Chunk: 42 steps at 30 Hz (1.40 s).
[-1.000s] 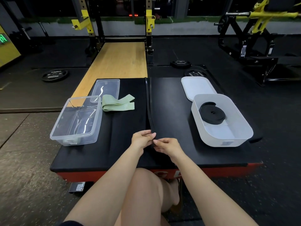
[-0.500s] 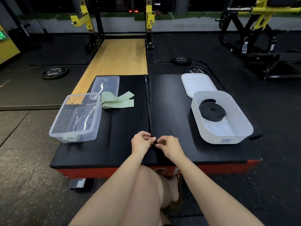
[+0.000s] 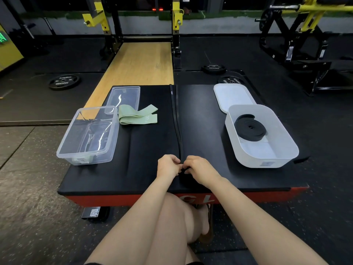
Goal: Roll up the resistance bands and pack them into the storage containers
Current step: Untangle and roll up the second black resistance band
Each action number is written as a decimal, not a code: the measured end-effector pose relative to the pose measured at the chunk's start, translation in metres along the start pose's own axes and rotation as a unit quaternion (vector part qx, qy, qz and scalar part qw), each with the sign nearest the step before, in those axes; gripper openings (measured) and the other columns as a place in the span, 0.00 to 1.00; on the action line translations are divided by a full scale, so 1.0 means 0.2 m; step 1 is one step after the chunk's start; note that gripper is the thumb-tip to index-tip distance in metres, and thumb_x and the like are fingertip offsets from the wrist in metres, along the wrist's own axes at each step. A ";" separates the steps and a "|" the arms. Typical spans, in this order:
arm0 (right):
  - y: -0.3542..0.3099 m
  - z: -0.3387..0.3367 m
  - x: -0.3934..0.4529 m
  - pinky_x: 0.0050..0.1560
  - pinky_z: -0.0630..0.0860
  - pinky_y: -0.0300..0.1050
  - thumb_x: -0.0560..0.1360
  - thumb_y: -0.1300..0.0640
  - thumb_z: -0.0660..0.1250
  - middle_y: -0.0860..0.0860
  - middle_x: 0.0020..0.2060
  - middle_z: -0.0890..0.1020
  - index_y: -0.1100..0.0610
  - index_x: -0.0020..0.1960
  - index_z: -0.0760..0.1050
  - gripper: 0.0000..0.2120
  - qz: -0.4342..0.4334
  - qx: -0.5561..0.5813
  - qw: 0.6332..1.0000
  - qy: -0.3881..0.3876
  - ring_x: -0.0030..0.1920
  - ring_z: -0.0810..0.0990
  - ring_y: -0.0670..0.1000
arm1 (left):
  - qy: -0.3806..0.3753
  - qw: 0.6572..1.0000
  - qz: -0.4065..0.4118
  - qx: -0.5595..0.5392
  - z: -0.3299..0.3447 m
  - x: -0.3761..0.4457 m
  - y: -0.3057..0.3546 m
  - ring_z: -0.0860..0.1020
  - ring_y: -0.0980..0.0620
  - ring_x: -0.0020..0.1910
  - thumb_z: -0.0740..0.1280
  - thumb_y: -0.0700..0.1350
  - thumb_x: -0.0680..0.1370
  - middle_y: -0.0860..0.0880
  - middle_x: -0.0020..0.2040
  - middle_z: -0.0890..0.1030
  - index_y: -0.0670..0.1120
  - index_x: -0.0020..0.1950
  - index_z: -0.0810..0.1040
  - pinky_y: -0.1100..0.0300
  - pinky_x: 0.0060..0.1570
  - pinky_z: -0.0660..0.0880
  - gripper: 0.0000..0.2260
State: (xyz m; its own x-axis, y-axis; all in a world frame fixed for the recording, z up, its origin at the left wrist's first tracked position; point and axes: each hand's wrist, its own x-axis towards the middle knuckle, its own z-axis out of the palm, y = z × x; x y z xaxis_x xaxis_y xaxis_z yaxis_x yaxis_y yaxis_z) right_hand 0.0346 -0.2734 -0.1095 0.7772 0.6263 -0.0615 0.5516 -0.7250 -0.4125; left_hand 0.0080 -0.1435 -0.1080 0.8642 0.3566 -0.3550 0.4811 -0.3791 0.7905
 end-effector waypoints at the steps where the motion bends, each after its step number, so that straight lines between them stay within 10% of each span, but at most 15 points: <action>1: 0.00 0.00 0.00 0.48 0.71 0.42 0.75 0.62 0.67 0.53 0.49 0.78 0.59 0.53 0.80 0.08 0.018 0.017 1.000 0.002 0.50 0.77 0.54 | -0.003 1.000 -0.002 0.005 0.00 0.00 0.00 0.76 0.58 0.30 0.70 0.36 0.74 0.46 0.42 0.79 0.40 0.51 0.78 0.69 0.30 0.74 0.07; 5: 0.00 0.00 0.00 0.43 0.68 0.42 0.69 0.54 0.74 0.51 0.43 0.76 0.58 0.45 0.77 0.10 0.128 0.068 0.988 0.042 0.44 0.74 0.52 | -0.001 1.000 -0.006 0.018 -0.01 0.01 0.01 0.76 0.58 0.30 0.70 0.37 0.74 0.47 0.44 0.80 0.43 0.48 0.78 0.75 0.26 0.69 0.05; 10: -0.02 0.03 -0.02 0.43 0.71 0.44 0.71 0.51 0.73 0.54 0.43 0.79 0.60 0.43 0.77 0.13 0.195 0.090 0.975 0.059 0.44 0.77 0.55 | 0.020 1.000 -0.001 0.024 0.02 0.00 -0.01 0.81 0.50 0.47 0.71 0.40 0.73 0.48 0.46 0.83 0.45 0.51 0.78 0.59 0.48 0.76 0.08; 26: -0.04 0.06 -0.01 0.49 0.70 0.42 0.74 0.57 0.70 0.55 0.54 0.75 0.62 0.58 0.76 0.15 0.153 0.112 0.980 0.054 0.52 0.77 0.55 | 0.040 0.997 -0.025 0.058 0.03 -0.01 0.00 0.79 0.53 0.51 0.71 0.45 0.74 0.51 0.48 0.83 0.49 0.53 0.80 0.60 0.46 0.74 0.08; 42: -0.08 0.09 0.02 0.42 0.63 0.37 0.75 0.57 0.69 0.50 0.45 0.69 0.63 0.55 0.77 0.13 0.146 0.099 0.979 0.106 0.43 0.69 0.49 | 0.025 0.999 0.012 0.022 0.02 -0.02 -0.05 0.80 0.50 0.49 0.69 0.45 0.76 0.48 0.46 0.83 0.46 0.49 0.83 0.58 0.50 0.75 0.06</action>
State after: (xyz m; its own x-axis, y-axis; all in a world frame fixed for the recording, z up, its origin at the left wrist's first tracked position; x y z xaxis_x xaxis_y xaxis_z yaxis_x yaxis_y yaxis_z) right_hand 0.0234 -0.2545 -0.1202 0.9499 0.3119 -0.0223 0.2429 -0.7809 -0.5755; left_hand 0.0007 -0.1452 -0.1161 0.8677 0.3890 -0.3095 0.4671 -0.4251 0.7753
